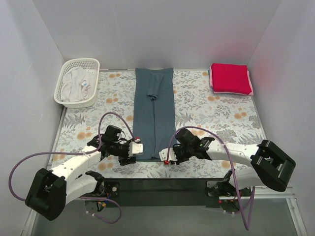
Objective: Fold and stack the t-shirts
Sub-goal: Fold the tshirt
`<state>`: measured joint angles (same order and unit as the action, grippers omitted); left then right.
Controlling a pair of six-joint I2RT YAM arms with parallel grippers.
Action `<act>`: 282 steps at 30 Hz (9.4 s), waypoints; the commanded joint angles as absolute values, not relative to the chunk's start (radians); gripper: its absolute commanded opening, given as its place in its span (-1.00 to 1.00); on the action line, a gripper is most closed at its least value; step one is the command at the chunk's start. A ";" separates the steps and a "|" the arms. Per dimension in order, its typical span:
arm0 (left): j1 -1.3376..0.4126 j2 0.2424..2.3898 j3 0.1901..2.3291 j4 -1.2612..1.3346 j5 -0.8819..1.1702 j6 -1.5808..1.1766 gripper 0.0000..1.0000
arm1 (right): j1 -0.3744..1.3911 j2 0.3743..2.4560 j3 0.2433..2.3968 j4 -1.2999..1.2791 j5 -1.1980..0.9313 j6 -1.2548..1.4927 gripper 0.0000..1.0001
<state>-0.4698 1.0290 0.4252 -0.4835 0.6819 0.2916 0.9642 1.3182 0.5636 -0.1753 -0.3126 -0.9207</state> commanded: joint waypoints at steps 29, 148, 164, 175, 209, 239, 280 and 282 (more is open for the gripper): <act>-0.551 1.009 0.412 -0.584 0.600 0.457 -1.00 | 0.977 1.335 0.669 -0.334 -0.318 -0.802 -0.97; -0.279 1.379 0.790 -0.409 0.742 0.406 -1.00 | 0.664 1.577 1.112 -0.486 -0.386 -0.891 -0.97; -0.356 0.879 0.759 -0.988 0.922 0.309 -1.00 | 0.854 1.203 1.007 -0.759 -0.480 -0.765 -0.97; -0.158 1.348 1.049 -0.802 0.945 0.302 -1.00 | 0.669 1.595 1.365 -0.773 -0.505 -0.986 -0.97; -0.247 1.226 0.738 -0.808 0.909 0.364 0.05 | 0.574 1.723 1.304 -0.713 -0.837 -0.533 -0.15; -0.591 1.549 0.842 -0.428 0.733 0.078 -0.16 | 0.624 2.252 1.520 -0.483 -0.977 -0.084 -0.65; -0.541 1.477 0.761 -0.282 0.698 0.215 -1.00 | 0.638 2.212 1.767 -0.627 -0.767 -0.268 -0.63; -0.546 1.474 0.761 -0.285 0.703 0.212 -1.00 | 0.640 2.235 1.772 -0.650 -0.778 -0.297 -0.63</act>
<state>-0.5354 1.5238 0.7670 -0.2913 0.6727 0.1974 0.6415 2.2375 1.7428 -0.5861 -0.7891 -0.2348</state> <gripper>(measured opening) 0.028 0.185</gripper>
